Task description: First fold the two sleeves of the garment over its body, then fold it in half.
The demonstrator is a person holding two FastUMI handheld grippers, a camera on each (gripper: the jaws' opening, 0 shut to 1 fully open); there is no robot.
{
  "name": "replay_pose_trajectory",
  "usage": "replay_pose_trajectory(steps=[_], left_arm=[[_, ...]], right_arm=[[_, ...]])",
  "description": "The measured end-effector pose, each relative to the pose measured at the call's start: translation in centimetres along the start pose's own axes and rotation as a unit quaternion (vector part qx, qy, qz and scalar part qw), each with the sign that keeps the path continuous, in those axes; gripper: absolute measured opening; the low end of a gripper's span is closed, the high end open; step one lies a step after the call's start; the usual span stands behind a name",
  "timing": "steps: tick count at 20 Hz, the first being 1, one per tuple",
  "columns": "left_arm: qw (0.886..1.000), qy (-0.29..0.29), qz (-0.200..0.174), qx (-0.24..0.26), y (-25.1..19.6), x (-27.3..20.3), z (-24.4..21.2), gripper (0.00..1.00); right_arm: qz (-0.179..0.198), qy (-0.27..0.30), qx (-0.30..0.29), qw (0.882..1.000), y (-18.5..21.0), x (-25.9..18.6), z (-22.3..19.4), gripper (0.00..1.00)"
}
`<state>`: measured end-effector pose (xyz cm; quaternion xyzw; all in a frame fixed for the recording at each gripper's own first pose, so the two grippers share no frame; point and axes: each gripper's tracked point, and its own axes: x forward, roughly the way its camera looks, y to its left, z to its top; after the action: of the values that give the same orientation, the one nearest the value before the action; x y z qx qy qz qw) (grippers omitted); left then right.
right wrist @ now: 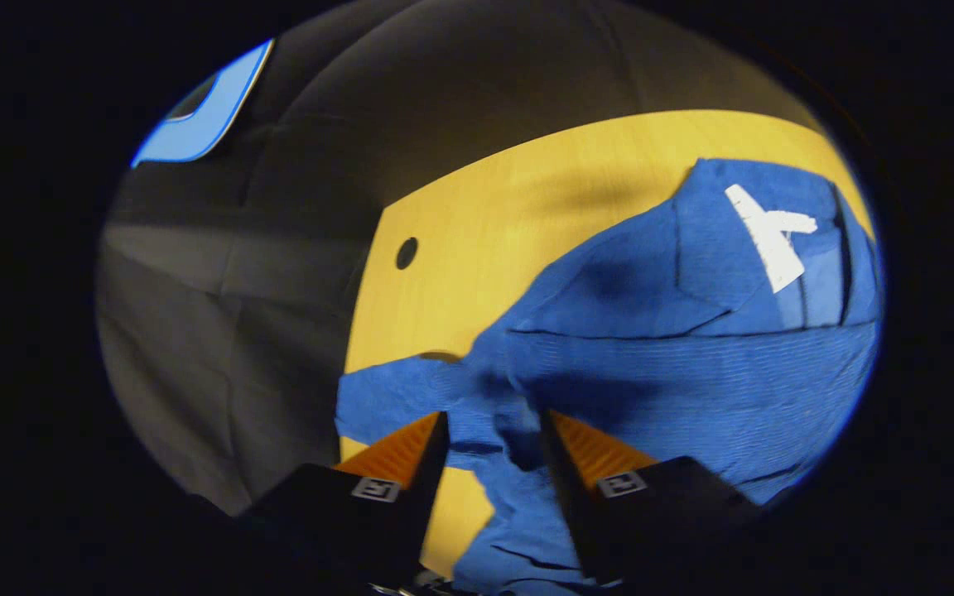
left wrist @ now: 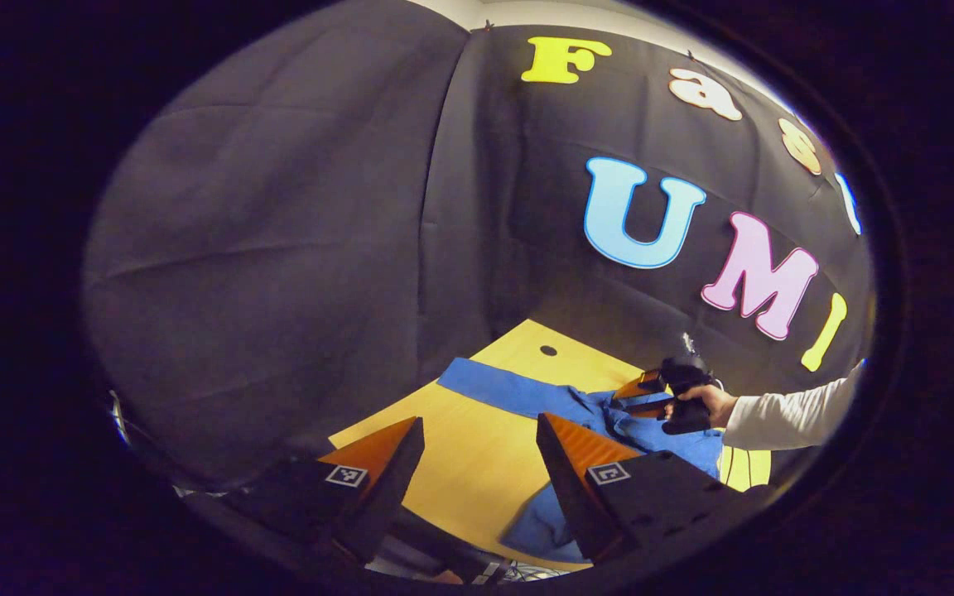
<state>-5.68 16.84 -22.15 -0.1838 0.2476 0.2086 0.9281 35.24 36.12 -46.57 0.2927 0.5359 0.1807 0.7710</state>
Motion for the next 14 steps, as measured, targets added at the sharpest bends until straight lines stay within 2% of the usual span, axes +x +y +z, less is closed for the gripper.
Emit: replay_pose_trajectory(steps=[1, 4, 9, 12, 14], left_arm=[[1.000, 0.018, 0.000, -0.004, 0.2, 0.5, -0.8, 0.79], [0.998, 0.062, -0.014, -0.017, 0.2, 2.5, -1.8, 0.81], [0.994, 0.104, -0.040, -0.004, 0.1, 9.6, -0.6, 0.81], [0.990, 0.128, -0.058, 0.031, 0.6, 16.9, 0.2, 0.81], [0.986, 0.150, -0.042, 0.066, 1.7, 22.7, 0.4, 0.81]], right_arm=[[0.017, -0.004, 0.005, 1.000, 0.9, -0.5, 0.3, 0.78], [0.043, -0.017, 0.004, 0.999, 2.4, -2.7, 1.1, 0.86], [0.068, -0.021, -0.080, 0.994, 3.7, -11.8, 0.1, 0.90], [0.067, -0.024, -0.129, 0.989, 1.9, -17.8, -2.8, 0.91], [0.044, -0.021, -0.116, 0.992, -1.5, -21.2, -5.5, 0.92]])
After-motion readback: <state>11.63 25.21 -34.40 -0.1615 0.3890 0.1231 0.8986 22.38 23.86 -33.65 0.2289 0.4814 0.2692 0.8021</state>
